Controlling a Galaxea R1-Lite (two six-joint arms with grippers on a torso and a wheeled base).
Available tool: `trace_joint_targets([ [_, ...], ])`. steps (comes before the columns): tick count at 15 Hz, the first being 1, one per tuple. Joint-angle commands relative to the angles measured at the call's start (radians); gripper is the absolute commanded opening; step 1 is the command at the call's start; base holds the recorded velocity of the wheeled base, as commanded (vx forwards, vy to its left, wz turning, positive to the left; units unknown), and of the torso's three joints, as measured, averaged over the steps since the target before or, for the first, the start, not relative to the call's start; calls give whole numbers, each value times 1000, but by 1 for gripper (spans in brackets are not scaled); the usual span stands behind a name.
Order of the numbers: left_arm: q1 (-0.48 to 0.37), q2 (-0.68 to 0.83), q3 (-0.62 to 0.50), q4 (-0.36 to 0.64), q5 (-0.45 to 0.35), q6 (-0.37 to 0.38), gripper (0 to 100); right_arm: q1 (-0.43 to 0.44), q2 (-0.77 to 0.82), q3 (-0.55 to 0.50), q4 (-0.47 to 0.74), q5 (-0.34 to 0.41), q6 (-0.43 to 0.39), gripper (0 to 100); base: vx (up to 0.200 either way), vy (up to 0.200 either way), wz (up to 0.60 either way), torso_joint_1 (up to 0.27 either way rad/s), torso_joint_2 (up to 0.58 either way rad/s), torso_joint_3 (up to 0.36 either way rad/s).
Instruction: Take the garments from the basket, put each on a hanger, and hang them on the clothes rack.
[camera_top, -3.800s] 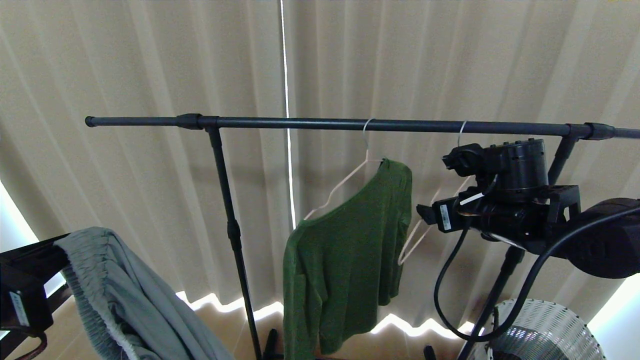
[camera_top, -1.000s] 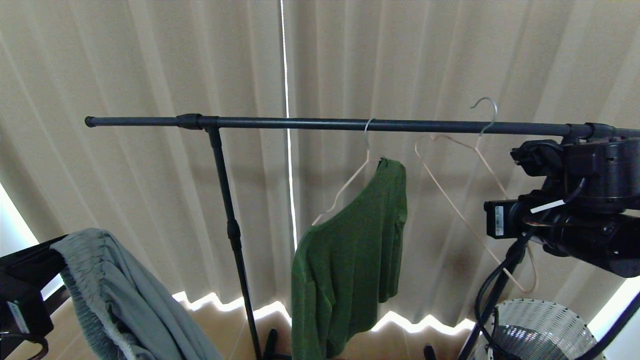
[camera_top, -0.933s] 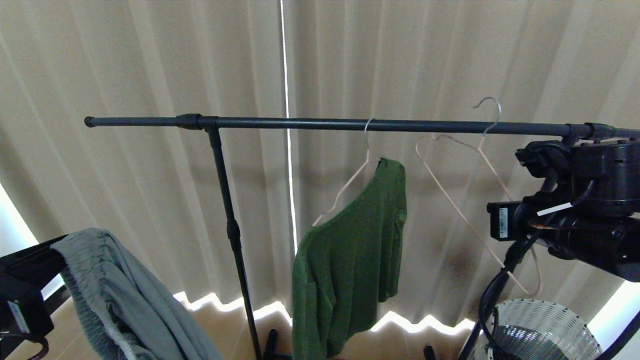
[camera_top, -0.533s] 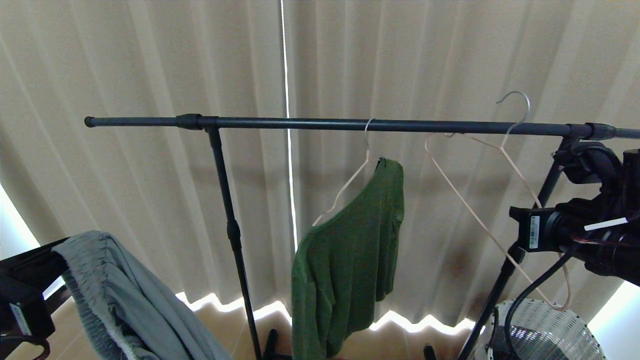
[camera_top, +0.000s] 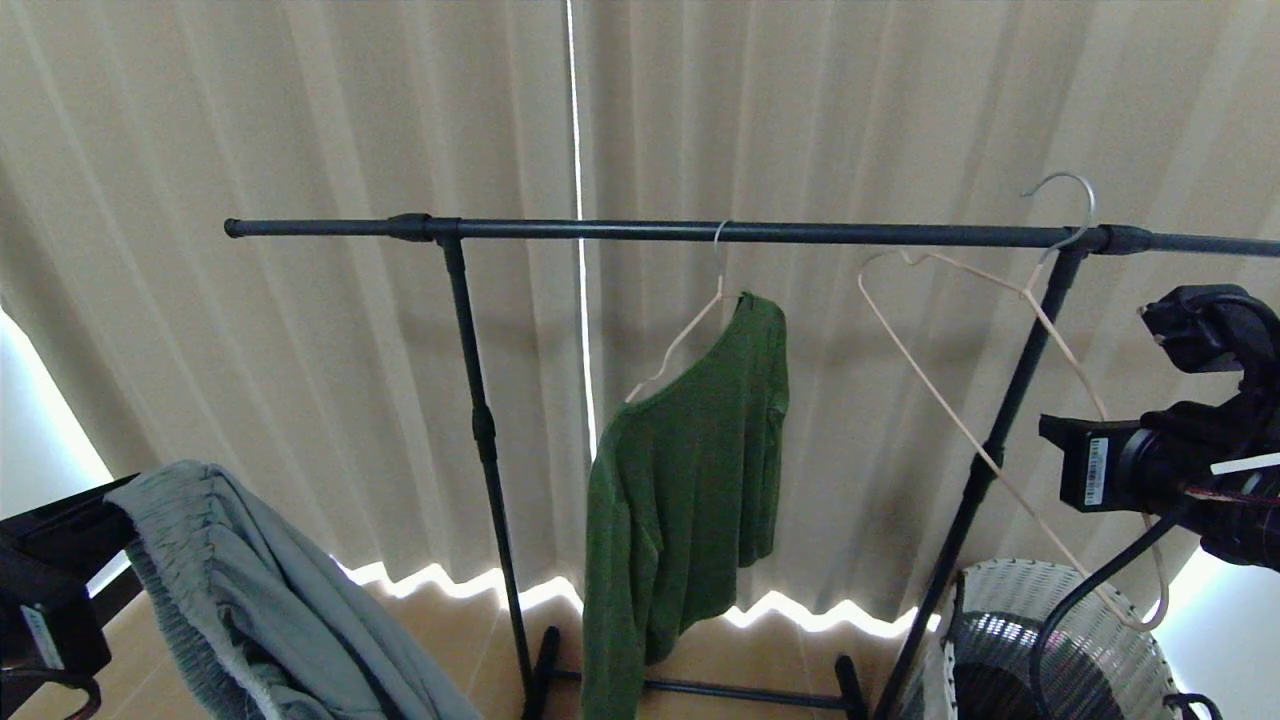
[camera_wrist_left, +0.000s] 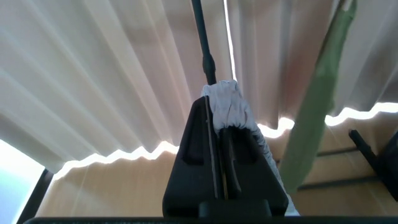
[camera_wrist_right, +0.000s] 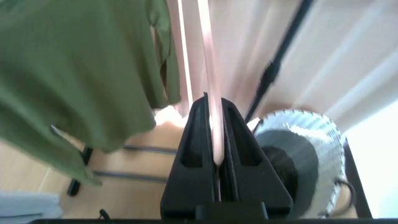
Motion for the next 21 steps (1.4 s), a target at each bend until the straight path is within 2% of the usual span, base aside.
trace_joint_targets([
  [1, -1, 0, 0, 0, 0, 0, 0, 0, 0, 0, 0, 0, 0, 0, -200, 0, 0, 2, 7, 2],
  [4, -1, 1, 3, 0, -1, 3, 0, 0, 1, 1, 2, 0, 0, 0, -200, 0, 0, -1, -1, 1],
  [11, -4, 30, -2, 0, -3, 8, 0, 39, 1, 7, -1, 9, 6, 0, 0, 0, 0, 0, 0, 0],
  [16, -11, 141, -94, 6, 8, 12, 0, 129, -5, 1, -3, 96, 11, 0, 0, 0, 0, 0, 0, 0],
  [19, -96, 257, -172, 3, 78, -4, 0, 226, 8, -2, -3, 185, 52, 0, 0, 0, 0, 0, 0, 0],
  [21, -157, 360, -253, 1, 146, -61, 0, 307, 28, -2, -6, 238, 103, 0, 0, 0, 0, 0, 0, 0],
])
